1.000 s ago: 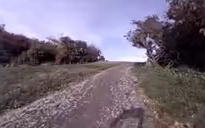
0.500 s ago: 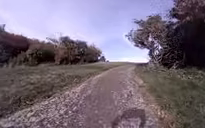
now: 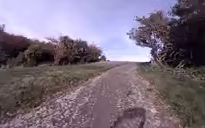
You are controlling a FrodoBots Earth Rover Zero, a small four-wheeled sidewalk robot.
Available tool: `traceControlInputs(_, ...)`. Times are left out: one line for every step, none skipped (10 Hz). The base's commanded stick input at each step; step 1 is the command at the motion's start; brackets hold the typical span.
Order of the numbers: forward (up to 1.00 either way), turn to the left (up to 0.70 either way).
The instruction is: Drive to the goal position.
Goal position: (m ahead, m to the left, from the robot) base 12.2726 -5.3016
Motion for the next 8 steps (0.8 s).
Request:
traceControlInputs(0.85, -0.1)
traceControlInputs(0.85, 0.0)
traceControlInputs(0.85, 0.0)
traceControlInputs(0.85, 0.0)
traceControlInputs(0.85, 0.0)
traceControlInputs(0.85, 0.0)
traceControlInputs(0.85, 0.0)
traceControlInputs(0.85, 0.0)
